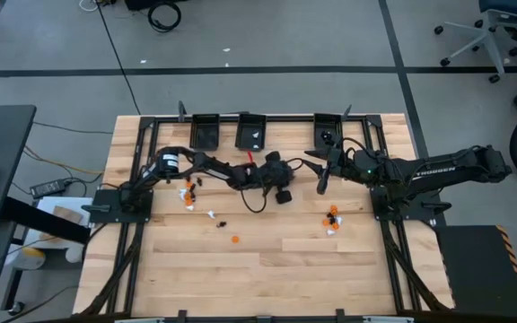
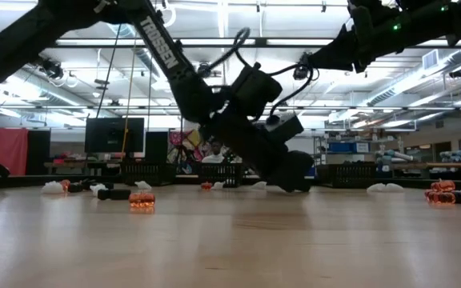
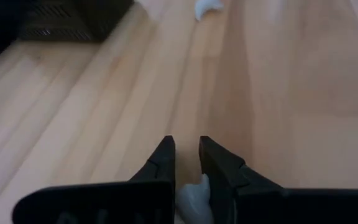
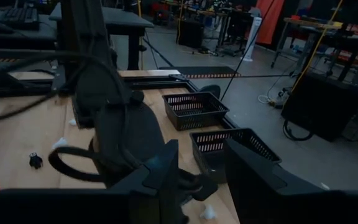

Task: Sort Halloween decoration
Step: Put the white ghost toy into the middle black bin, then put the orange pumpkin toy into the left black bin

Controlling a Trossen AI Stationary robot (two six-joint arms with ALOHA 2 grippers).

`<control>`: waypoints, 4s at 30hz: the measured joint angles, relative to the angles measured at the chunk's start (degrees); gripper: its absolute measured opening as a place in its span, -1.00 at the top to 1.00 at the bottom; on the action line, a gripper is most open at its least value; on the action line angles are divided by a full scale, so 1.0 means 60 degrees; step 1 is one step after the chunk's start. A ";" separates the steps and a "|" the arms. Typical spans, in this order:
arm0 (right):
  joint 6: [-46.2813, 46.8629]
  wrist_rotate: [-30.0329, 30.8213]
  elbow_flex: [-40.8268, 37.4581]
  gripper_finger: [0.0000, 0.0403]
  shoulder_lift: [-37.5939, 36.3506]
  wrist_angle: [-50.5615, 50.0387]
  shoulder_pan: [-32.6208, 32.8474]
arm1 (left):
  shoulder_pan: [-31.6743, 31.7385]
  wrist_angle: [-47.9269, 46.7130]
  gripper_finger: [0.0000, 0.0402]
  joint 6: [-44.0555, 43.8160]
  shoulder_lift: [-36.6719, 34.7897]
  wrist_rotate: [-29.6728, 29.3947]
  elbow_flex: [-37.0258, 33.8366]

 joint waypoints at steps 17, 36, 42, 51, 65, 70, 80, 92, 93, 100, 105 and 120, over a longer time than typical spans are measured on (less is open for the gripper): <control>-0.0206 0.0807 -0.0007 0.34 -0.0060 -0.0038 0.0367 | 0.0152 -0.1513 0.81 0.0803 -0.1553 -0.0079 -0.0615; -0.0824 0.2535 -0.0007 0.34 -0.0186 0.0266 0.1242 | 0.2304 -0.0744 0.80 0.0340 -0.4245 -0.0228 -0.2469; -0.0798 0.2514 -0.0007 0.34 -0.0186 0.0313 0.1239 | 0.3621 -0.0155 0.77 -0.1637 -0.4134 0.0973 -0.2934; -0.0794 0.2510 -0.0007 0.34 -0.0186 0.0368 0.1228 | 0.4140 -0.0161 0.48 -0.3317 -0.4141 0.1977 -0.2905; -0.0790 0.2510 -0.0007 0.34 -0.0186 0.0230 0.1228 | 0.2331 0.0127 0.33 0.0771 -0.4163 0.2513 -0.2905; -0.0757 0.2506 -0.0007 0.34 -0.0186 0.0222 0.1228 | 0.1783 0.0230 0.34 0.1482 -0.4192 0.2717 -0.2902; -0.0538 0.2426 -0.0004 0.34 -0.0186 0.0065 0.1239 | 0.0894 -0.2352 0.34 0.2125 -0.4148 0.2857 -0.3113; -0.0346 0.2125 0.0000 0.34 -0.0160 0.0063 0.1228 | 0.0986 0.3008 0.34 0.0537 -0.5331 0.1079 -0.7142; -0.0342 0.2050 0.0000 0.34 -0.0160 0.0124 0.1228 | 0.1054 0.2913 0.34 0.0199 -0.5344 0.1039 -0.7181; -0.0284 0.1934 0.0000 0.34 -0.0122 0.0149 0.1228 | 0.1327 0.2840 0.30 -0.1060 -0.5219 0.1004 -0.7194; -0.0288 0.1898 0.0000 0.34 0.0074 0.0097 0.1231 | 0.1291 0.5007 0.23 -0.1283 -0.5217 0.0902 -0.8377; -0.0636 0.1555 0.0000 0.34 0.0612 0.1156 0.1166 | 0.1484 0.6672 0.17 -0.1449 -0.3710 0.0099 -0.8725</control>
